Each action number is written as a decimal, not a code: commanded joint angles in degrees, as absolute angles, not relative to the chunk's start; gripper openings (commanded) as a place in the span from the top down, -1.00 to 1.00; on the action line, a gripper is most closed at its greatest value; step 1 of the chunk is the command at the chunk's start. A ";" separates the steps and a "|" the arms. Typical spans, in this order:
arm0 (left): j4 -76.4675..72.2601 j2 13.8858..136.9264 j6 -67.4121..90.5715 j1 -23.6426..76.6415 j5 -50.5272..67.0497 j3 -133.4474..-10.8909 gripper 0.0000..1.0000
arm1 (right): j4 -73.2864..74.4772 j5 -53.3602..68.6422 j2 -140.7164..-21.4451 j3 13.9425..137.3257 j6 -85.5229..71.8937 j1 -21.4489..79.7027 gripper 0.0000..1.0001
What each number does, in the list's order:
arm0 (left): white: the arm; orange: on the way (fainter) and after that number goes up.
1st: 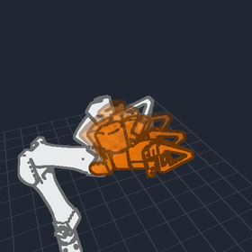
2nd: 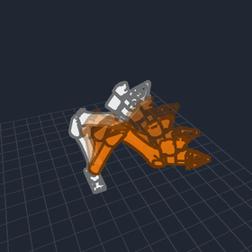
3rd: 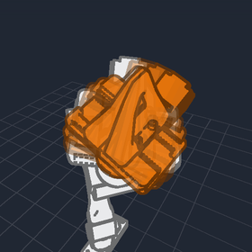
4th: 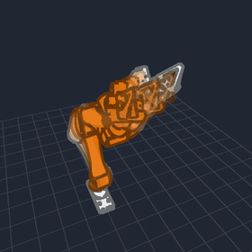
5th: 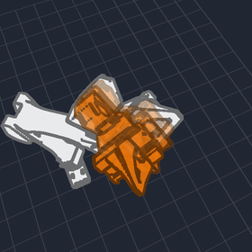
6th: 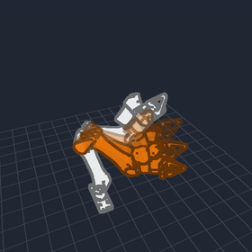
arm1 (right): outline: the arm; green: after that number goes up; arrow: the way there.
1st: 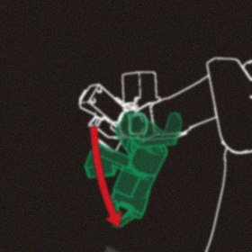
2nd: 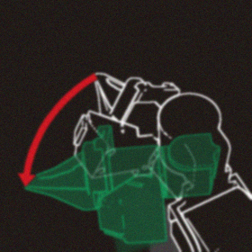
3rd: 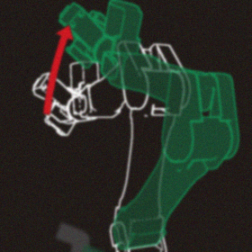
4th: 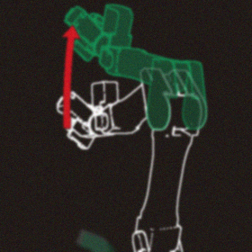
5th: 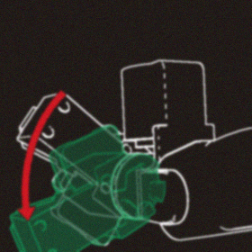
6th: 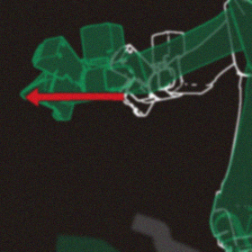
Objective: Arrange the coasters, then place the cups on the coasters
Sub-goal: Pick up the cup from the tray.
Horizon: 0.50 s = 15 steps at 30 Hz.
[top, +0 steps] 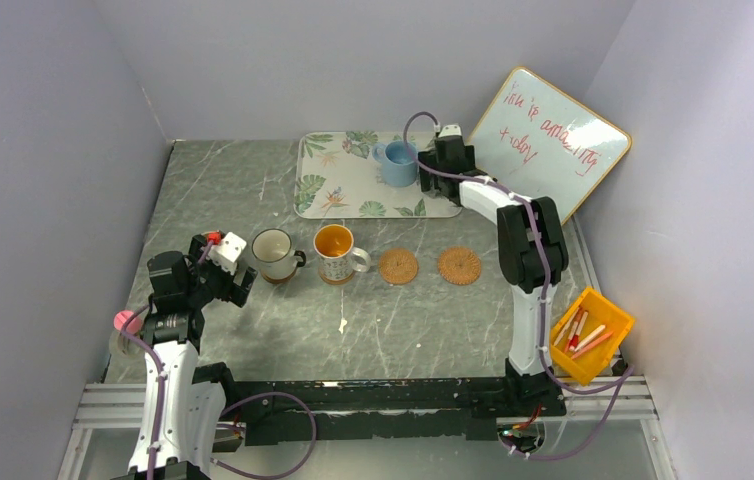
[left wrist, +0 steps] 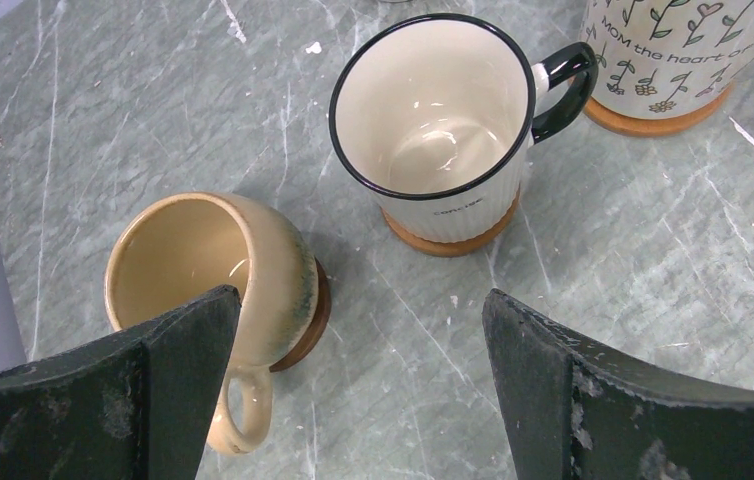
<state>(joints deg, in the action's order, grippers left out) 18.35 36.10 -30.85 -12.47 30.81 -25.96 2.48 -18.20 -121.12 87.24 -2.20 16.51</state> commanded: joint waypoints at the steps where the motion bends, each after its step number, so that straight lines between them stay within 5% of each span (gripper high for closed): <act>1: 17.91 35.42 -31.58 -12.83 32.50 -26.10 -0.93 | 3.01 -12.70 -118.48 87.47 -5.07 13.60 -0.82; 15: 17.84 35.86 -31.61 -12.84 32.69 -26.13 -0.93 | 0.18 -0.24 -119.32 87.83 -4.81 11.68 -0.53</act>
